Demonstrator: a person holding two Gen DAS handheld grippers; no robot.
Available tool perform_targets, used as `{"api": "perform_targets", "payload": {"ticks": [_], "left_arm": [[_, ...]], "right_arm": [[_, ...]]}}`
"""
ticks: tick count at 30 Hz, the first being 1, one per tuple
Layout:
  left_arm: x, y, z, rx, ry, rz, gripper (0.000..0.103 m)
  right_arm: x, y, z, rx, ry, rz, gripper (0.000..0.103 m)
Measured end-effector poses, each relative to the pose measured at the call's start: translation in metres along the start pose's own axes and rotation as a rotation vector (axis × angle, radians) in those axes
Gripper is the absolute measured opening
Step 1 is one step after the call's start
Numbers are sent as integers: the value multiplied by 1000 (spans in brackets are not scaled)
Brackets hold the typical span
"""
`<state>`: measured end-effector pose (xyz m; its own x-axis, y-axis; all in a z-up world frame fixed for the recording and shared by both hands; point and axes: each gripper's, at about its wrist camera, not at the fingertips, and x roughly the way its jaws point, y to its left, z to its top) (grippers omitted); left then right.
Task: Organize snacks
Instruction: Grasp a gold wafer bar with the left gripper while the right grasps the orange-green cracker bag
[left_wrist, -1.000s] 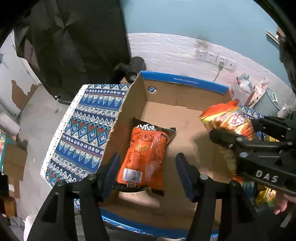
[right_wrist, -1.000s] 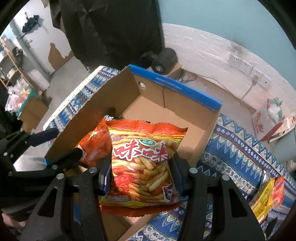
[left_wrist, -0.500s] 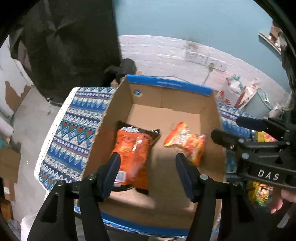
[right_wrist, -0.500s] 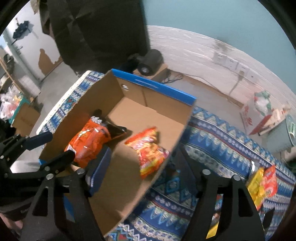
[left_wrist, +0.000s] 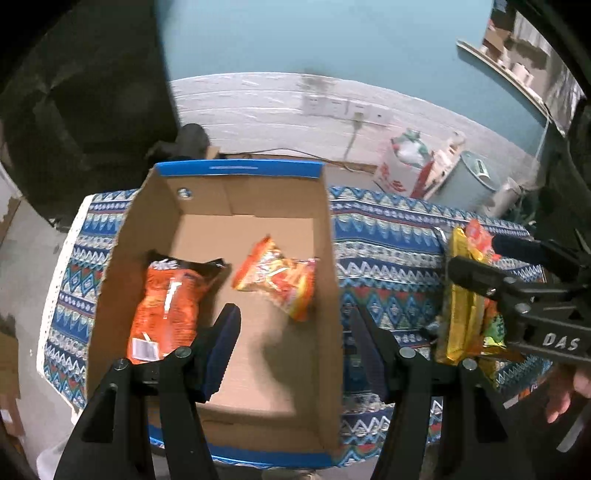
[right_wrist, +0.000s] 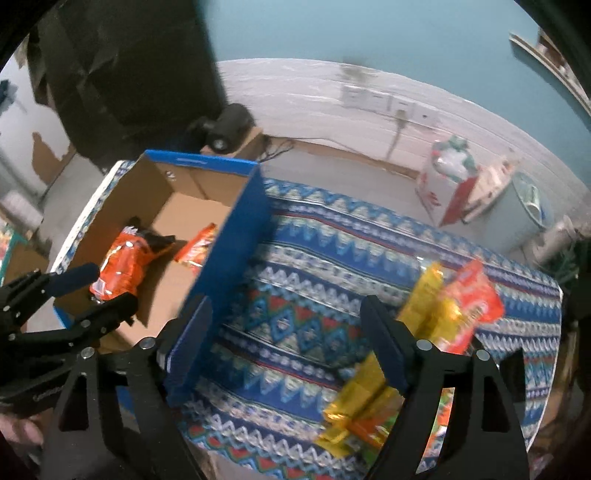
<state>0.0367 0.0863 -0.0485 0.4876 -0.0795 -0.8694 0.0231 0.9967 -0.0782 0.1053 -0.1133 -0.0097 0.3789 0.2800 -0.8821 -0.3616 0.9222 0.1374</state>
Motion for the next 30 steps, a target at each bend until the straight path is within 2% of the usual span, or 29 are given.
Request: {"api": "perform_targets", "payload": {"ticks": [9, 20, 24, 30], "left_arm": [[-7, -50, 3, 92, -29, -38, 69], [12, -106, -3, 192, 32, -83, 69], [18, -119, -3, 208, 45, -96, 69], [31, -134, -2, 222, 68, -116, 69]], "right_arm": [[-28, -55, -25, 87, -25, -54, 83], [-30, -130, -68, 274, 31, -109, 83], [-27, -148, -83, 325, 50, -134, 83], [-14, -162, -104, 398, 93, -112, 83]]}}
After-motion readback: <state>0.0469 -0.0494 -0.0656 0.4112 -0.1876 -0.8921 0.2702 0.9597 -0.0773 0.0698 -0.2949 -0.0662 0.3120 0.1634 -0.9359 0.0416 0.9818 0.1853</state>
